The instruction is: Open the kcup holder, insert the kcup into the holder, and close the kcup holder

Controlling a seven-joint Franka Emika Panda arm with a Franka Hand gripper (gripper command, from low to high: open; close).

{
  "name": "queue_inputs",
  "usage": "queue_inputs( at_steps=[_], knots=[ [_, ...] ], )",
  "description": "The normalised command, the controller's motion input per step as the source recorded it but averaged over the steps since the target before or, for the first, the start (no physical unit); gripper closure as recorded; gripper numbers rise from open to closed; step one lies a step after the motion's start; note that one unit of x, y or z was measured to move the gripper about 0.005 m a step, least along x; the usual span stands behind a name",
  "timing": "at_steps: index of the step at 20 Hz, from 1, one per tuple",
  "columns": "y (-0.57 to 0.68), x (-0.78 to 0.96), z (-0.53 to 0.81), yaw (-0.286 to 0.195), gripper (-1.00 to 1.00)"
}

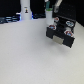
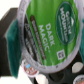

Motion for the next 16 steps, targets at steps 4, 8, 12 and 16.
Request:
queue_inputs(
  at_steps=[4,8,12,16],
  knots=[
    [0.63,0.03,0.19,0.032,1.00],
    [0.63,0.05,0.06,0.034,1.00],
    [0.62,0.00,0.01,0.038,1.00],
    [0.59,-0.01,-0.01,0.043,1.00]
  ],
)
